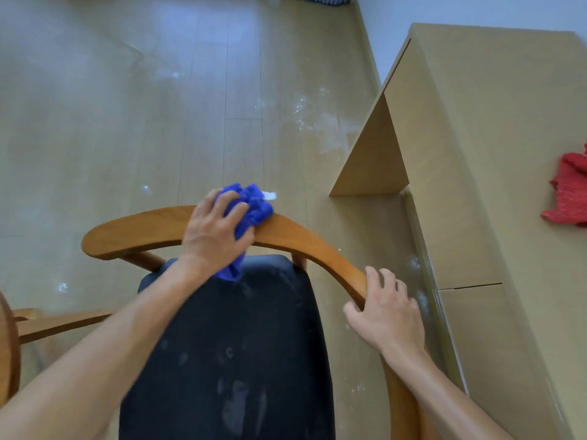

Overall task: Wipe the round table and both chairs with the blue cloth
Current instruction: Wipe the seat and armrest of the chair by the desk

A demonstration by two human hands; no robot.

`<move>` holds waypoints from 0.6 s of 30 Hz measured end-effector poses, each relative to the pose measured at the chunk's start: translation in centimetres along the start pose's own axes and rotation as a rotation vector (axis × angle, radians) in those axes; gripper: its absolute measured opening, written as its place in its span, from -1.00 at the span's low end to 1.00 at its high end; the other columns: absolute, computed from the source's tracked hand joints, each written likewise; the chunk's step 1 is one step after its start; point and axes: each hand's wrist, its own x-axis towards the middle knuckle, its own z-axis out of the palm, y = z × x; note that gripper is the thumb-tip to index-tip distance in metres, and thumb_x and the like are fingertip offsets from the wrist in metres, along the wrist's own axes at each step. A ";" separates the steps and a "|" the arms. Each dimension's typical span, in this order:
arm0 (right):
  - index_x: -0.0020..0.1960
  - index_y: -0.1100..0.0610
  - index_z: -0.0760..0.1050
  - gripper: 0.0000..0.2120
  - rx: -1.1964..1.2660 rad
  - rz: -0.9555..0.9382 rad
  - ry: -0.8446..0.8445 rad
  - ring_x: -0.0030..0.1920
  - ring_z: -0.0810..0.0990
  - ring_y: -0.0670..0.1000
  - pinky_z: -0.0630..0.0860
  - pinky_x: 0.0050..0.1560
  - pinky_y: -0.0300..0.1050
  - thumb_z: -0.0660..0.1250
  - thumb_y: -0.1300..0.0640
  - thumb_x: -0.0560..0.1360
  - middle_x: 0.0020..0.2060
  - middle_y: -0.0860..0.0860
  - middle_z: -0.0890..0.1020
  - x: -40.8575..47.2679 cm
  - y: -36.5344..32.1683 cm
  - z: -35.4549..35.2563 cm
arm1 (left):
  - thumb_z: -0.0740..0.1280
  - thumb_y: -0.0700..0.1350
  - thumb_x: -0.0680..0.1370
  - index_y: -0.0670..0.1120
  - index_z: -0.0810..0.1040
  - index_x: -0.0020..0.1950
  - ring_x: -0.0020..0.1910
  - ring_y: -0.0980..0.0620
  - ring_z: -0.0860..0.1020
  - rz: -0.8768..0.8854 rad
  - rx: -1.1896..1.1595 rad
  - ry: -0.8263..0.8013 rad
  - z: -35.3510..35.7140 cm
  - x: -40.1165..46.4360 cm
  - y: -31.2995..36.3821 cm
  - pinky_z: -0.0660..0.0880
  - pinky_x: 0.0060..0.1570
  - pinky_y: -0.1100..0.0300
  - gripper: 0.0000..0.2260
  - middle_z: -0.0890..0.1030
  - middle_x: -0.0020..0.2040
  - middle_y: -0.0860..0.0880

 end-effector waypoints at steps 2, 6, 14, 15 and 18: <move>0.44 0.02 0.13 -0.38 -0.013 0.006 0.002 0.31 0.40 0.05 0.45 0.21 -0.05 0.16 -0.25 0.50 0.36 0.01 0.34 0.0 -0.1 0.1 | 0.24 0.03 0.46 -0.18 0.56 0.11 0.20 -0.29 0.47 -0.228 0.028 0.002 -2.2 -2.2 -5.3 0.43 0.19 -0.11 -0.64 0.53 0.18 -0.21; 0.45 0.02 0.14 -0.38 -0.020 0.014 0.007 0.31 0.40 0.06 0.46 0.19 -0.06 0.16 -0.25 0.49 0.36 0.02 0.34 -0.1 -0.3 0.1 | 0.19 0.10 0.44 -0.11 0.48 0.20 0.26 -0.28 0.36 -0.678 0.021 -0.033 -5.6 -5.6 -10.3 0.43 0.13 -0.23 -0.57 0.43 0.26 -0.17; 0.44 0.02 0.13 -0.37 0.004 0.006 0.018 0.32 0.39 0.05 0.47 0.18 -0.10 0.16 -0.26 0.49 0.37 0.01 0.32 0.1 -0.1 0.5 | 0.22 0.03 0.49 -0.20 0.50 0.05 0.27 -0.30 0.39 -0.567 0.135 0.059 -1.2 -2.0 -2.4 0.36 0.20 -0.15 -0.68 0.49 0.19 -0.22; 0.45 0.02 0.12 -0.37 0.002 0.003 0.017 0.32 0.39 0.05 0.47 0.18 -0.10 0.16 -0.26 0.49 0.37 0.01 0.32 0.1 -0.1 0.5 | 0.24 0.02 0.48 -0.19 0.51 0.03 0.29 -0.28 0.39 -0.503 0.122 0.049 -0.5 -1.2 -0.1 0.37 0.19 -0.14 -0.70 0.51 0.18 -0.20; 0.44 0.03 0.14 -0.37 0.017 0.007 0.022 0.29 0.41 0.04 0.47 0.15 -0.10 0.18 -0.25 0.49 0.35 0.01 0.34 0.0 0.0 0.4 | 0.27 0.02 0.46 -0.15 0.53 0.01 0.29 -0.26 0.41 -0.324 0.044 -0.022 1.2 0.5 6.9 0.37 0.23 -0.14 -0.73 0.53 0.15 -0.18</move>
